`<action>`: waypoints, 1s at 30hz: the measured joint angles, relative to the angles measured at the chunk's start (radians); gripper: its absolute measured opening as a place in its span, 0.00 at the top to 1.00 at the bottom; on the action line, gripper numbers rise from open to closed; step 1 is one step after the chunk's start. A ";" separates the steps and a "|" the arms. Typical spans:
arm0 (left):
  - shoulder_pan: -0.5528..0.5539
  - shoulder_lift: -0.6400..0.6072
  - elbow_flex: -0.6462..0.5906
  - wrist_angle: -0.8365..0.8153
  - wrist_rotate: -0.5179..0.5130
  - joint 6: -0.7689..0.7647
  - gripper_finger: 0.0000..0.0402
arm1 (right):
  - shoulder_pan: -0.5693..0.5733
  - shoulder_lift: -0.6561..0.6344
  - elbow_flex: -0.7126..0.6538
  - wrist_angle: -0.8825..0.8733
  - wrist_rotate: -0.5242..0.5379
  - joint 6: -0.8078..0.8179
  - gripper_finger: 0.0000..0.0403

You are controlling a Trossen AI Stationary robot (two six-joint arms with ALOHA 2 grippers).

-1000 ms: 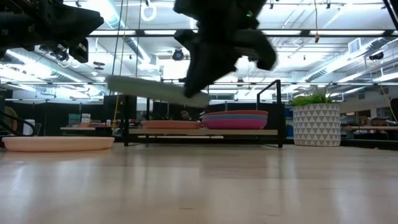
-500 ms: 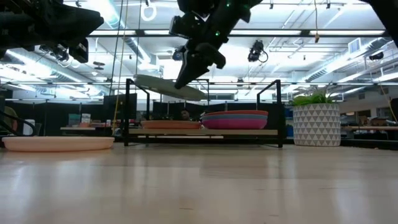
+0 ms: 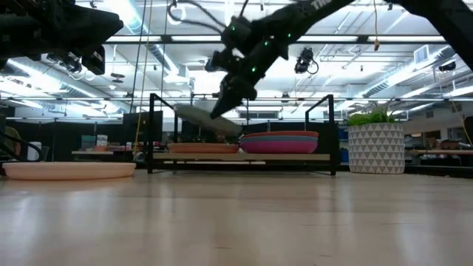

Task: Place and stack plates onto a shelf
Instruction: Stack the light blue plate on the brown plate on the shelf

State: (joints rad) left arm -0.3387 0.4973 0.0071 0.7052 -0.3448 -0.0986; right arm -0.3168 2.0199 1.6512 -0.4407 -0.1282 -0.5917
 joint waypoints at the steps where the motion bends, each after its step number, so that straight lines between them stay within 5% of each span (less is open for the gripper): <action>1: 0.000 0.000 0.000 0.000 0.000 0.000 0.86 | -0.006 0.008 0.000 0.011 -0.001 -0.003 0.96; 16: 0.000 0.000 0.000 0.000 0.000 -0.003 0.86 | -0.008 0.074 0.000 0.019 0.004 -0.068 0.96; 30: 0.000 0.000 0.000 0.000 0.000 -0.003 0.86 | -0.007 0.074 0.000 0.027 0.056 -0.063 0.85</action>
State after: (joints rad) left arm -0.3389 0.4973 0.0071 0.7052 -0.3443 -0.1017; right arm -0.3242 2.0941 1.6516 -0.4137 -0.0726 -0.6547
